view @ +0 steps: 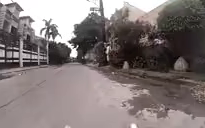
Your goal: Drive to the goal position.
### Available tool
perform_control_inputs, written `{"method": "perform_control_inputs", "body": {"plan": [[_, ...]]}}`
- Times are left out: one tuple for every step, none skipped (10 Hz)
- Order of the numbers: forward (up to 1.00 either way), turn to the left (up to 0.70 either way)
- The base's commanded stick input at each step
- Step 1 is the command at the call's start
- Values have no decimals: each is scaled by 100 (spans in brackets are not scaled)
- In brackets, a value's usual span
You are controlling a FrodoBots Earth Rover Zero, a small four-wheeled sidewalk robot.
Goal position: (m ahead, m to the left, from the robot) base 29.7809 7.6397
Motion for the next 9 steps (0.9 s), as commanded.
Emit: {"method": "perform_control_inputs", "body": {"plan": [[70,17],[70,0],[70,0],[70,0],[70,0],[70,0],[70,0],[71,0],[82,0]]}}
